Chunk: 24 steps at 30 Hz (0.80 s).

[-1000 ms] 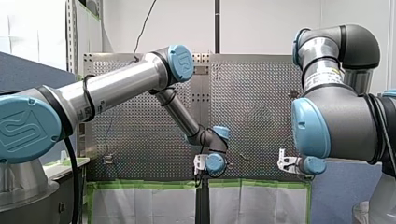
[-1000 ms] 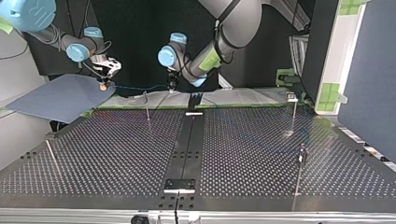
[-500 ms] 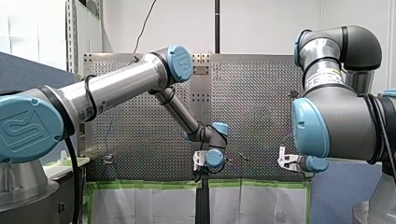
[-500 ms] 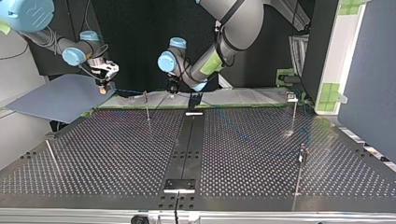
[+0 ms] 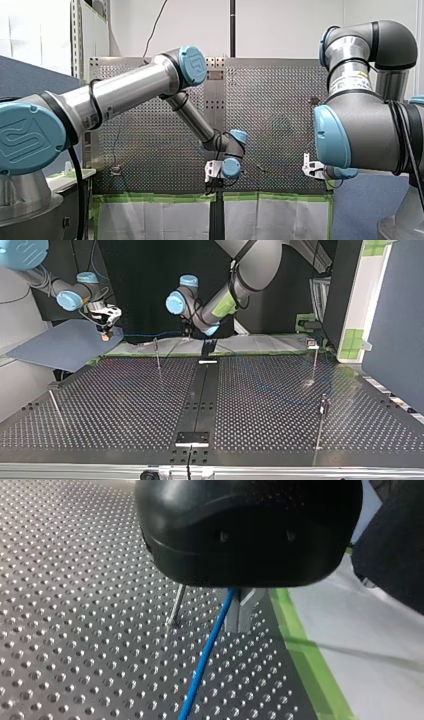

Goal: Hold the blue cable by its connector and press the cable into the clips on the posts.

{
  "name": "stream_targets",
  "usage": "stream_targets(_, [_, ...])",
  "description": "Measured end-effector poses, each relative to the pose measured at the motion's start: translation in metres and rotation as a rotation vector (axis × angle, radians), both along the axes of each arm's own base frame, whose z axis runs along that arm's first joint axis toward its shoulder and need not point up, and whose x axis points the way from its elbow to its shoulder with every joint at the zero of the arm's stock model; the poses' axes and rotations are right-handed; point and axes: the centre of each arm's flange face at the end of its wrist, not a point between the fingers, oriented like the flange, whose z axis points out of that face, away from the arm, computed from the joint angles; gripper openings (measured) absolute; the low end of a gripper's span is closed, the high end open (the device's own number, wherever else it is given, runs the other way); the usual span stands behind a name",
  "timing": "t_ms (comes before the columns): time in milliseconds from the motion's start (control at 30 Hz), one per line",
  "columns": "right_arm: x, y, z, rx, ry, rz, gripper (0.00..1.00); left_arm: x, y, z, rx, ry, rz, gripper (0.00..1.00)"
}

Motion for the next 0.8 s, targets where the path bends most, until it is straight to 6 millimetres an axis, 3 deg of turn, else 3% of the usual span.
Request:
stream_targets(433, [-0.013,-0.004,0.001,-0.008,-0.028,-0.018,0.0,0.007,0.004,0.011,-0.004,-0.007,0.011,0.0])
stream_targets(800, [-0.019,-0.009,0.01,-0.022,-0.039,-0.009,0.0,0.016,-0.001,0.044,-0.031,-0.043,0.013,0.0])
